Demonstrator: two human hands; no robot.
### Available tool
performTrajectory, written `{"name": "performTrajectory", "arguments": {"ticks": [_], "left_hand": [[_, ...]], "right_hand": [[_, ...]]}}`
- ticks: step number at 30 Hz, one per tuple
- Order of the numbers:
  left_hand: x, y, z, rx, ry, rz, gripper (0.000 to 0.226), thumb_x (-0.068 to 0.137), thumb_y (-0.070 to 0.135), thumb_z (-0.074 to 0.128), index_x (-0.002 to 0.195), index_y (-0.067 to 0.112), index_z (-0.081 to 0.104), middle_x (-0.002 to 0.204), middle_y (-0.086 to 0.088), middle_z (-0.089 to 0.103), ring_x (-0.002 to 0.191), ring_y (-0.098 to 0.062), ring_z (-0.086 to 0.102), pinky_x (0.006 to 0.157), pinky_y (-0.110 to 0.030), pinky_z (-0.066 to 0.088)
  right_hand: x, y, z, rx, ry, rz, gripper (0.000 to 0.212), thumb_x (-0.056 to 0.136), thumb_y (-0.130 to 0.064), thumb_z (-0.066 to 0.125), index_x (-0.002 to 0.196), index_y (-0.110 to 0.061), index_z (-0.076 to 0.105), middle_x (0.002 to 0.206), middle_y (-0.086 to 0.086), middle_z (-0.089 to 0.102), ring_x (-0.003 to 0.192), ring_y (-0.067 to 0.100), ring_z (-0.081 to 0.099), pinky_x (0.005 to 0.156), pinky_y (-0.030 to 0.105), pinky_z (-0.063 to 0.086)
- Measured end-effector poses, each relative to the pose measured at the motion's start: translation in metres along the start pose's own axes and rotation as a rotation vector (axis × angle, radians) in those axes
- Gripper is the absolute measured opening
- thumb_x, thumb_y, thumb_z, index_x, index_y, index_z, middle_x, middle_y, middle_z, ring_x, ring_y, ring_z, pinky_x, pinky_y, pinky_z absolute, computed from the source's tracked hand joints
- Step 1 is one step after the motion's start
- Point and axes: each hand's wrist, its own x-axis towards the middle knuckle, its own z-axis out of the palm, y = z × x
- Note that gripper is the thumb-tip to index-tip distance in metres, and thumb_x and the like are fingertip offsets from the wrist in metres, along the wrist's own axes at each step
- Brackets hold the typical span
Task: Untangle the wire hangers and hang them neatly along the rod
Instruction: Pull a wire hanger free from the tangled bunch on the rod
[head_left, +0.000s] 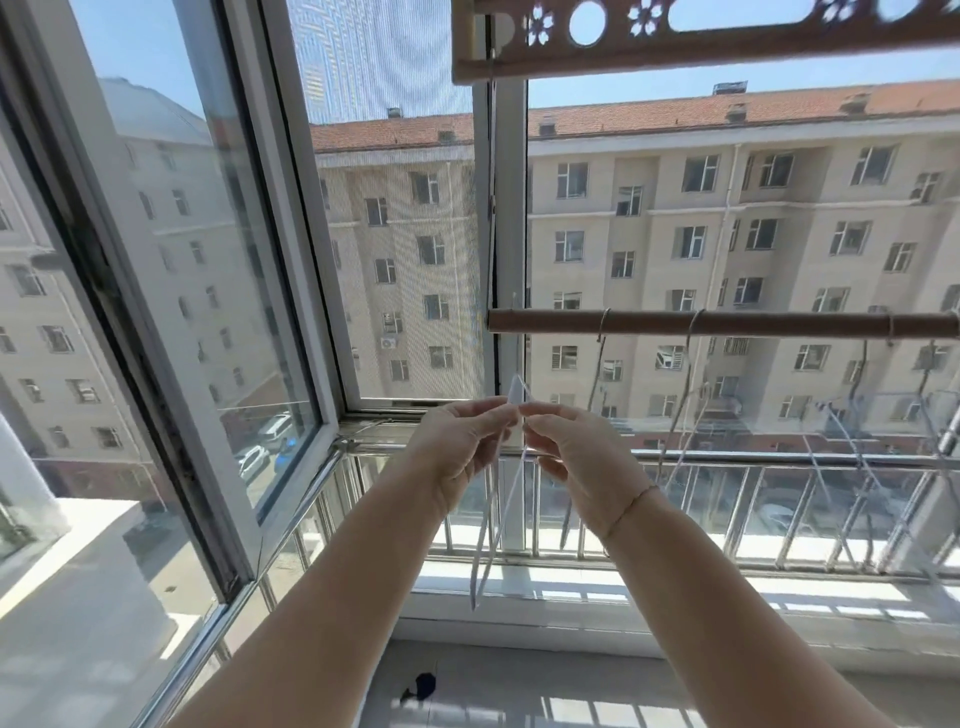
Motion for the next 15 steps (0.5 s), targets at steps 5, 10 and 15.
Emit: {"name": "performTrajectory", "arguments": {"ticks": [5, 10, 15], "left_hand": [[0.012, -0.002, 0.007, -0.012, 0.044, 0.005, 0.019, 0.082, 0.002, 0.064, 0.101, 0.0, 0.067, 0.08, -0.007, 0.067, 0.067, -0.012, 0.058, 0.045, -0.014, 0.047], [0.018, 0.001, 0.018, -0.028, 0.091, 0.016, 0.02, 0.083, 0.002, 0.062, 0.103, 0.0, 0.065, 0.078, -0.006, 0.066, 0.068, -0.012, 0.058, 0.042, -0.013, 0.046], [0.024, 0.0, 0.023, -0.059, 0.16, 0.042, 0.023, 0.085, 0.0, 0.06, 0.109, -0.001, 0.063, 0.081, -0.007, 0.064, 0.068, -0.012, 0.057, 0.043, -0.012, 0.047]], "right_hand": [[0.007, -0.002, -0.009, -0.007, -0.024, 0.008, 0.019, 0.087, -0.003, 0.05, 0.095, -0.009, 0.065, 0.081, 0.004, 0.056, 0.08, 0.015, 0.049, 0.065, 0.023, 0.037], [0.014, -0.009, -0.02, 0.007, -0.074, 0.008, 0.019, 0.088, -0.003, 0.05, 0.1, -0.005, 0.064, 0.091, 0.006, 0.059, 0.088, 0.017, 0.054, 0.079, 0.029, 0.045], [0.018, -0.01, -0.024, 0.053, -0.13, 0.014, 0.016, 0.087, -0.002, 0.051, 0.098, -0.004, 0.063, 0.097, 0.011, 0.059, 0.093, 0.02, 0.055, 0.089, 0.035, 0.048]]}}
